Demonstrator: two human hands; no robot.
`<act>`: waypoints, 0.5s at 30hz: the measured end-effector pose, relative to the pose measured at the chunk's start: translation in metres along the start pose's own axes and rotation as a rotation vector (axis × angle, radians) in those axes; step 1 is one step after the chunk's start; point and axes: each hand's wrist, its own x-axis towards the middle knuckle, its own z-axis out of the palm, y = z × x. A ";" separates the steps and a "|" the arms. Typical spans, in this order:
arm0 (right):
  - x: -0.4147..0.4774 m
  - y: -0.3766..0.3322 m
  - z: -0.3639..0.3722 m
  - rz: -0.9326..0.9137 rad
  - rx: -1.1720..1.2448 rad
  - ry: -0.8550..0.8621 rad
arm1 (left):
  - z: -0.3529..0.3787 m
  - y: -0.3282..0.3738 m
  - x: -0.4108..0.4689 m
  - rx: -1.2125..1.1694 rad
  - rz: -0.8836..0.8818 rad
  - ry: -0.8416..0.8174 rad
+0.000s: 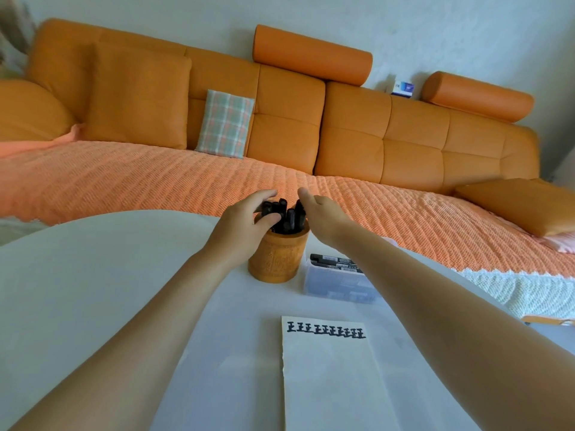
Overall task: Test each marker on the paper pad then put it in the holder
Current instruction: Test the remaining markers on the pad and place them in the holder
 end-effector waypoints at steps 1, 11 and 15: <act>0.002 0.000 0.002 -0.021 0.008 -0.001 | 0.001 0.001 0.000 -0.009 0.012 0.023; 0.021 0.011 0.004 0.171 0.437 -0.020 | 0.014 0.003 -0.002 0.070 0.062 -0.012; 0.008 0.035 -0.011 0.097 0.199 0.022 | 0.012 0.007 -0.004 0.136 0.064 -0.044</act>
